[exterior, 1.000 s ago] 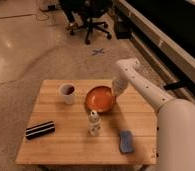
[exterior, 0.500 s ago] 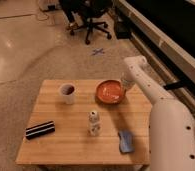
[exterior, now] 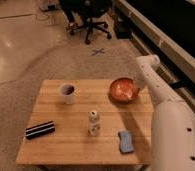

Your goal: Drag the ceramic bowl in a circle

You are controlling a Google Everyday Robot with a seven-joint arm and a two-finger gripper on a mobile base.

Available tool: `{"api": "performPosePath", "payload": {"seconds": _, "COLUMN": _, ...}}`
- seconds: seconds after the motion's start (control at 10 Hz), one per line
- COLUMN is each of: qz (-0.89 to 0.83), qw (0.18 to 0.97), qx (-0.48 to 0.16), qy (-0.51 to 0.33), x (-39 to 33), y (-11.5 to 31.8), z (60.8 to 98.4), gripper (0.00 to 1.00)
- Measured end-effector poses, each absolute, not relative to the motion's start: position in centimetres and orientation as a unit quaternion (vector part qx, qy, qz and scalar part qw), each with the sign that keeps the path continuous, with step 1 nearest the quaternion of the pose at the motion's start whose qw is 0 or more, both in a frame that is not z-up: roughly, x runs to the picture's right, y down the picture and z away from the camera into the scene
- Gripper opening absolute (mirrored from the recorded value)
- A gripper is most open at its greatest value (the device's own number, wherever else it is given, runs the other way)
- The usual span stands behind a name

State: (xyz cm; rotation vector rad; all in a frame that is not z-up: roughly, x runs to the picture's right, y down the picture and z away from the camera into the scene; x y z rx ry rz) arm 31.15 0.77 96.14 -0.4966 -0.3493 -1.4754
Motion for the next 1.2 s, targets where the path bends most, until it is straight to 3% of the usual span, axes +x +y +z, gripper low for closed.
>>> {"api": "performPosePath", "payload": {"seconds": 0.6, "qz": -0.654, "qw": 0.677, "qx": -0.297, "qy": -0.164, "x": 40.1, "y": 7.5, "z": 90.0, "gripper": 0.0}}
{"api": "performPosePath", "payload": {"seconds": 1.2, "qz": -0.681, "qw": 0.612, "qx": -0.304, "qy": -0.264, "x": 35.0, "y": 14.7, "z": 83.1, "gripper": 0.0}}
